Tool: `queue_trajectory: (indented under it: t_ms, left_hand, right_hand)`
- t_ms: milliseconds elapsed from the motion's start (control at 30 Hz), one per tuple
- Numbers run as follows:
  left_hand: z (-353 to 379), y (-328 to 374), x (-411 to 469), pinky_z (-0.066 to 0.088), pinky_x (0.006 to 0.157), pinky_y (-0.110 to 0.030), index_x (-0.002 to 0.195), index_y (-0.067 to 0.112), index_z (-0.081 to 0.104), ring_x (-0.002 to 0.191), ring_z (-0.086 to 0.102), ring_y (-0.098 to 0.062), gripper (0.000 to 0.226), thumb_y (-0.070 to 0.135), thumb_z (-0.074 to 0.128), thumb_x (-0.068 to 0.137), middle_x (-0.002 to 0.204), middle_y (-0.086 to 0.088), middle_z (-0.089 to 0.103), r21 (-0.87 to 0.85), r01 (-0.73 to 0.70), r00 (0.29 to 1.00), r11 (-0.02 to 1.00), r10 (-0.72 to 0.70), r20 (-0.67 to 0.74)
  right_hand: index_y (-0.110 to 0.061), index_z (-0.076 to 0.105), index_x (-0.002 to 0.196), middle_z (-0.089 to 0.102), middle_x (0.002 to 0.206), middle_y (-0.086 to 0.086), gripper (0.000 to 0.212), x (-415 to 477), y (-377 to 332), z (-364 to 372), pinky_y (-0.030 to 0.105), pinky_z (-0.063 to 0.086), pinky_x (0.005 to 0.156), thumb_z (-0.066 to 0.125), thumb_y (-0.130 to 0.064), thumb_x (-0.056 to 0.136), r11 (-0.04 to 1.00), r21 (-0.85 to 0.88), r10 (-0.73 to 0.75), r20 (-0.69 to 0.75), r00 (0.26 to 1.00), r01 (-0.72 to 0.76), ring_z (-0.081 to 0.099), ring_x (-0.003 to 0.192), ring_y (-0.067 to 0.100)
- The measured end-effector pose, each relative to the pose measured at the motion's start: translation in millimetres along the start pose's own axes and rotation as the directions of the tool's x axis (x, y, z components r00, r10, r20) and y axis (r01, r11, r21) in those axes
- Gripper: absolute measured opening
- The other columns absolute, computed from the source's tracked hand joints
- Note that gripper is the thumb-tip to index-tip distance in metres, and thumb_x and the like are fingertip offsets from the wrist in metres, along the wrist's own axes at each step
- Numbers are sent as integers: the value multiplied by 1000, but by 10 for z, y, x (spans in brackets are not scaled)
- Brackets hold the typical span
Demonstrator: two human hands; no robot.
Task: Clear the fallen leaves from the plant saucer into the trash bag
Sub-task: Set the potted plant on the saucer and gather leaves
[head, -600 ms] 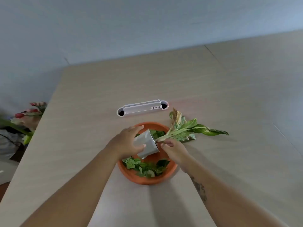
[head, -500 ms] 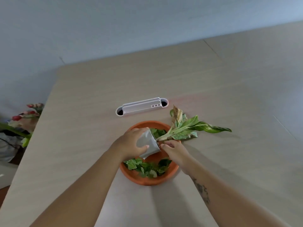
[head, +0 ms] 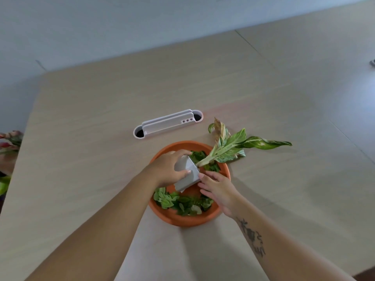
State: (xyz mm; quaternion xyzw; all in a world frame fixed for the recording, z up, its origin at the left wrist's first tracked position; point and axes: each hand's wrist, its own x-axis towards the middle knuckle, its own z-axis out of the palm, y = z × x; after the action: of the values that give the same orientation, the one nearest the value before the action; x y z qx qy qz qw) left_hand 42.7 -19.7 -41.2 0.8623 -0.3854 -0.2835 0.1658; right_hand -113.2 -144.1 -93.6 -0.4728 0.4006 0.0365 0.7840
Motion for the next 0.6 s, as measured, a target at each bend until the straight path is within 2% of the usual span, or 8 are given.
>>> queue_trajectory:
  t_ms: [100,267,433,600]
  left_hand:
    - [10,-44,36,50,95,-43,132,50,38,114,53,-18,55,54,62,83,128,3,52,-16,0,1000,1000,1,16]
    - [6,-65,85,54,90,-42,124,51,42,105,57,-17,48,54,64,81,121,4,55,-53,-21,1000,998,22,7]
    - [26,-69,34,56,87,-42,114,51,47,105,58,-17,41,53,68,79,120,7,57,-159,-9,1000,987,5,-21]
    - [50,-38,-155,55,89,-43,114,46,50,112,56,-19,37,47,69,82,126,8,56,-299,12,994,954,-43,-97]
  right_hand:
    - [-9,46,137,65,117,10,60,-16,25,62,33,55,91,72,-27,85,998,63,-17,-8,1000,17,66,105,19]
    - [-6,48,136,67,115,11,61,18,87,109,35,55,92,73,-26,84,993,107,-42,-40,998,46,67,105,19]
    - [-5,54,132,70,111,7,58,-35,49,111,30,57,86,75,-26,82,995,39,-91,-74,993,95,69,100,16]
    - [-8,57,129,70,108,-2,51,-105,-88,130,29,57,86,73,-25,84,974,-137,-193,-96,976,179,67,100,12]
